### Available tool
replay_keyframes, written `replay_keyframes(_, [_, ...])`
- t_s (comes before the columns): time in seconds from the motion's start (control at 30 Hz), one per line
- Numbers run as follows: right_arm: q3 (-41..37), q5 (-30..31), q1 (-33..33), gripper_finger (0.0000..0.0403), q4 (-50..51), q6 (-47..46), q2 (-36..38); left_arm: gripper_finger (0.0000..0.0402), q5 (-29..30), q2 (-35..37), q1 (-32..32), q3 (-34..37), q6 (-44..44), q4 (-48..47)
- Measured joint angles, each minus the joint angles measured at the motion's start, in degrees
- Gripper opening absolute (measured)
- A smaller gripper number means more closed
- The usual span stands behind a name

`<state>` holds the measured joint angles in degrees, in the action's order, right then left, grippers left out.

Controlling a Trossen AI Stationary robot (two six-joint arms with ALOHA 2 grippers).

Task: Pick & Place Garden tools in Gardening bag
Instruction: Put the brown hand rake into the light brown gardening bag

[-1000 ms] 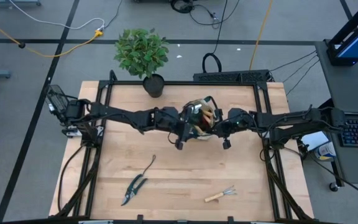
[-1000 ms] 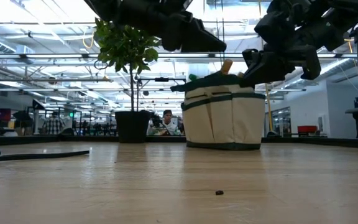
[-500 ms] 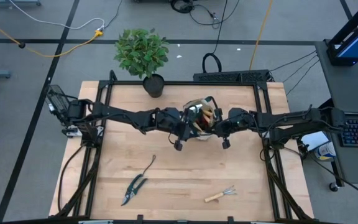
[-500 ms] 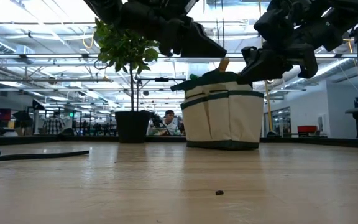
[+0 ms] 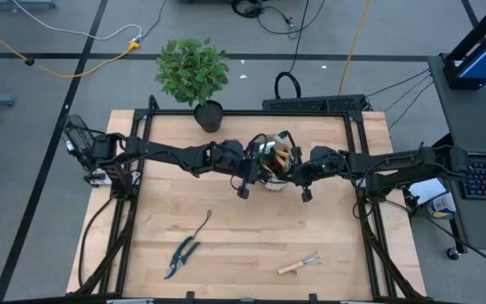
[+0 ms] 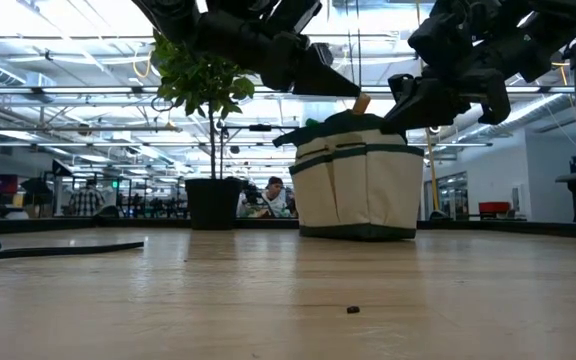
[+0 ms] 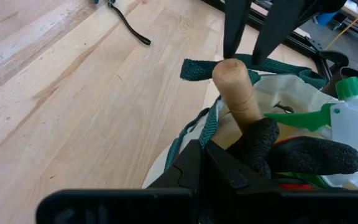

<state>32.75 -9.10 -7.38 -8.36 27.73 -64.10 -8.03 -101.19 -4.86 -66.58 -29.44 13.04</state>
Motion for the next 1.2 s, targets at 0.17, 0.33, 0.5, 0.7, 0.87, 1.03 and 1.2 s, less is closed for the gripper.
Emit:
replay_keyframes(0.17, [0.0,0.0,0.0,0.0002,0.0,0.0,0.0,0.0056,-0.4,0.0,0.4,0.0,-0.1,2.0])
replay_keyframes(0.33, [0.0,0.0,0.0,0.0002,0.0,0.4,0.0,0.0056,-3.6,0.0,1.3,0.0,-1.4,6.2])
replay_keyframes(0.5, [0.0,0.0,0.0,0.0002,0.0,0.2,0.0,0.0056,-3.5,-3.4,1.6,0.0,-0.9,5.8])
replay_keyframes(0.7, [0.0,0.0,0.0,0.0002,0.2,-0.2,0.0,0.0055,4.9,-5.6,2.0,0.0,-4.7,7.0])
replay_keyframes(0.87, [0.0,0.0,0.0,0.0002,0.3,0.0,0.0,0.0055,5.0,-4.7,2.6,-0.1,-6.1,9.1])
replay_keyframes(1.03, [0.0,0.0,0.0,0.0002,0.4,0.1,0.0,0.0055,0.9,-4.1,3.8,0.0,-5.5,10.9])
replay_keyframes(1.2, [0.0,0.0,0.0,0.0002,0.4,0.1,0.0,0.0055,2.6,-4.1,3.7,0.0,-6.4,14.0])
